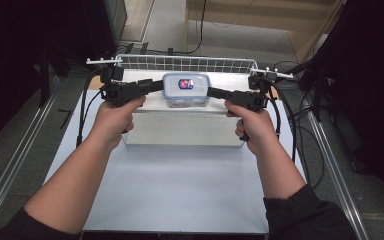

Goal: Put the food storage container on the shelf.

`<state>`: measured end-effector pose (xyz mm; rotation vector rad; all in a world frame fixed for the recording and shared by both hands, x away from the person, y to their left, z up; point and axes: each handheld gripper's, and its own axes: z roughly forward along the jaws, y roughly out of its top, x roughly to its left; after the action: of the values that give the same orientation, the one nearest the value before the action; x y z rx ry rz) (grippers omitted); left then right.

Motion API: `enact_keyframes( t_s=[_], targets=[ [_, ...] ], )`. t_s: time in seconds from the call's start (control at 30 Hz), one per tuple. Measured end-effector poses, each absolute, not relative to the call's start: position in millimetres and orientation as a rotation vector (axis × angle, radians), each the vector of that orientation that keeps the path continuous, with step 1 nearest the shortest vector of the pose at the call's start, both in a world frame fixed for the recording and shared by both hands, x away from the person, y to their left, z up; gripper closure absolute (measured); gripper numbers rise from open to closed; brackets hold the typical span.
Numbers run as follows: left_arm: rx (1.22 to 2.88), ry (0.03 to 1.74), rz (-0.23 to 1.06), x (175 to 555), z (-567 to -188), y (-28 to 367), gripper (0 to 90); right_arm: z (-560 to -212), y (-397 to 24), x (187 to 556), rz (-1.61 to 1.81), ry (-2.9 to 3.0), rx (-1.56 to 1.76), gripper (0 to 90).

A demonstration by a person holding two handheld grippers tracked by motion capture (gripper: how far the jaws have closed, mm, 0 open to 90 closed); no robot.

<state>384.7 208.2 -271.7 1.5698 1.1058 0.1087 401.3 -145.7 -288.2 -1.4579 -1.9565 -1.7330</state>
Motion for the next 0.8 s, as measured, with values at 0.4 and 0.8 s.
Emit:
enact_keyframes(
  t_s=[0.4, 0.8],
  targets=[
    [1.599, 1.079, 0.251, 340.7, -282.6, 221.2, 33.3, -293.1, -159.5, 361.6, -1.773, -2.054, -1.462, 34.3],
    [1.668, 1.006, 0.356, 290.4, -326.8, 221.7, 28.3, -323.6, -164.5, 324.0, -1.822, -2.199, -1.499, 29.6]
  ],
)
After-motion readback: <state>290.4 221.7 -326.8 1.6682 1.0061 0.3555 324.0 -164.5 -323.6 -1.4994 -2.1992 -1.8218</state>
